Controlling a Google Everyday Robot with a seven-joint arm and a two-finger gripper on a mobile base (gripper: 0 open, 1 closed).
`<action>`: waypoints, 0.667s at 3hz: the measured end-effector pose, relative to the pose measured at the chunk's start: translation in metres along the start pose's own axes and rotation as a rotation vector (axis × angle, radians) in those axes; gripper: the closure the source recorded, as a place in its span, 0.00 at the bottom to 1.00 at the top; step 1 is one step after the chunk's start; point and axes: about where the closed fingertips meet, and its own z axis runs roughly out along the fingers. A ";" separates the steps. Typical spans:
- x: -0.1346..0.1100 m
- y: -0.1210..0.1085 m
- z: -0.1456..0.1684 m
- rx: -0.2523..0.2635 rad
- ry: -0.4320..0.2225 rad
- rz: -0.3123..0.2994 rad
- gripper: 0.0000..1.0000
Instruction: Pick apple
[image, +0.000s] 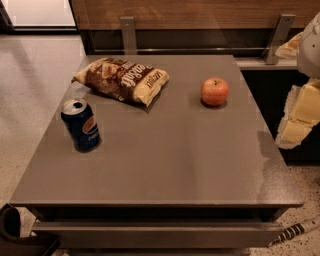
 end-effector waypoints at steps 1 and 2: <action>0.000 0.000 0.000 0.000 0.000 0.000 0.00; -0.002 -0.010 0.011 0.019 -0.071 0.031 0.00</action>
Offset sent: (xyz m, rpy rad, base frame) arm 0.0486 -0.0019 -0.0266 0.2631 -0.1028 -0.0490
